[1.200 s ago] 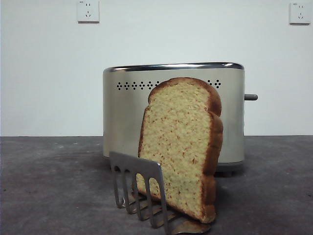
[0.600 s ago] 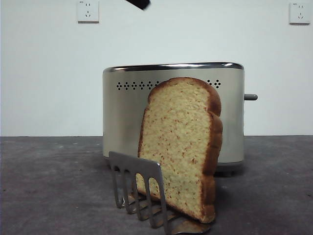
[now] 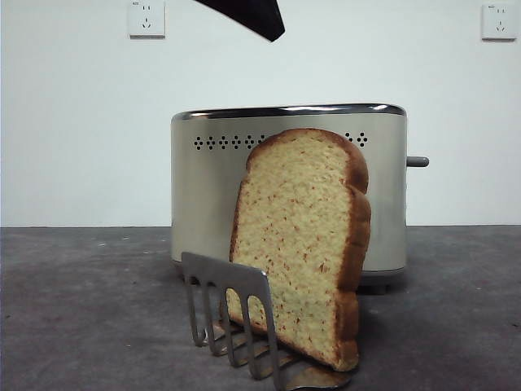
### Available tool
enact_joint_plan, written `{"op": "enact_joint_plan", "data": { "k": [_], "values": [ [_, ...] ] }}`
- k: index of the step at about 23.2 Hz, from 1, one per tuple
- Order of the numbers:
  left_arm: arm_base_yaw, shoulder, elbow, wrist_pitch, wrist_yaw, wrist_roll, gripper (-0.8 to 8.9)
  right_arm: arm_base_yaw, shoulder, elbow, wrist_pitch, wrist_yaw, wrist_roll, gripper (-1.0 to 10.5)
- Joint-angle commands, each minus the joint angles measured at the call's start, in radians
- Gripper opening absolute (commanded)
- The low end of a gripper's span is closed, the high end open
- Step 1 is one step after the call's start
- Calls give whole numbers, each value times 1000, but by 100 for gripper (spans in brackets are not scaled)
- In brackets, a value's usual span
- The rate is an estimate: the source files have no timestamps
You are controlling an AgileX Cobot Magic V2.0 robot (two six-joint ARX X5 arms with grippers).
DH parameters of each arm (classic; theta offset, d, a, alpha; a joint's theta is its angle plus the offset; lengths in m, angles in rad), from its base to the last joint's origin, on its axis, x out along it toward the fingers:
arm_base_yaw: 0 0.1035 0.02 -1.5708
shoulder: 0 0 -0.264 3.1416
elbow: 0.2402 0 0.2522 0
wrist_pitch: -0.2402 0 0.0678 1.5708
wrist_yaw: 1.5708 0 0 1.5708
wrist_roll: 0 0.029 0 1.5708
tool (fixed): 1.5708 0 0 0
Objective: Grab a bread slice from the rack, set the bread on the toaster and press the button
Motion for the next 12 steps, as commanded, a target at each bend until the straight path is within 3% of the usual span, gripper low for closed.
{"op": "enact_joint_plan", "data": {
  "k": [1,12],
  "values": [
    [-5,14,2,3,3,-106,305,1,-1,5,-7,-4,-46,-3],
    [-28,104,3,-9,19,-125,315,1,-1,5,-16,-3,-50,-3]
  ]
}}
